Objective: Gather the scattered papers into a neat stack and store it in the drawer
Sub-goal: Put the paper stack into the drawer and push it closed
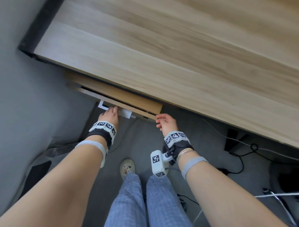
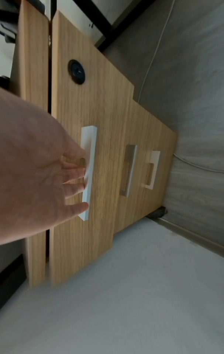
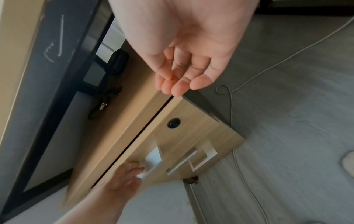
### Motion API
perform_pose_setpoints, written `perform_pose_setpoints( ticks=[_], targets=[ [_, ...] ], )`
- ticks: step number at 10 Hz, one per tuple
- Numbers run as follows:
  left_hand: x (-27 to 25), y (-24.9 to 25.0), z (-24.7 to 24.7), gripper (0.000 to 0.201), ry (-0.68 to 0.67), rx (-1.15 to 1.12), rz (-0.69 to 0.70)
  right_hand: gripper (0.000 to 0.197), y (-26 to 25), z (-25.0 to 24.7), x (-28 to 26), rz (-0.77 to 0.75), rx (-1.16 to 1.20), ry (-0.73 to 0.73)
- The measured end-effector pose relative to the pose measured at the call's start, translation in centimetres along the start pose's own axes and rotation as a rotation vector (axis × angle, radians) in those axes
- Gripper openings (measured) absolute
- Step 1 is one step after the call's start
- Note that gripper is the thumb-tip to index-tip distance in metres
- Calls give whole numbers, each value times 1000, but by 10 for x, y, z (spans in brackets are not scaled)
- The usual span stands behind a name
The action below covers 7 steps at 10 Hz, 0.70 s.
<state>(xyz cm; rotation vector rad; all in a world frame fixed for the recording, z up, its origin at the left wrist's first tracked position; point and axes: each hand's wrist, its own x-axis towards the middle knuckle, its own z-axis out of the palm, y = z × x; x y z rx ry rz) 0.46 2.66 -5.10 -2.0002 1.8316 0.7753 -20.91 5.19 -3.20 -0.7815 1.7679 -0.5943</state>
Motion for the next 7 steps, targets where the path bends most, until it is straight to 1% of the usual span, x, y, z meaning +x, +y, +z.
perform_pose_setpoints(
  ticks=[1,2,3,4,5,6,7],
  targets=[
    [10,4,-6,63,0,48,65,39,2,-5,0,10,-2,12],
    [16,8,-9,65,16,76,102,40,1,-8,1,14,11,22],
    [18,11,-8,57,25,55,86,42,-3,-11,0,27,22,22],
    [17,15,-6,56,25,29,49,43,-7,-13,0,28,32,14],
    [16,24,-10,53,20,45,42,41,-19,-16,-7,30,31,-4],
    [12,34,-19,54,-59,24,-7,41,-32,-20,-26,-26,19,-108],
    [1,54,-37,49,-139,19,7,41,-54,-38,-56,-111,14,-224]
  ],
)
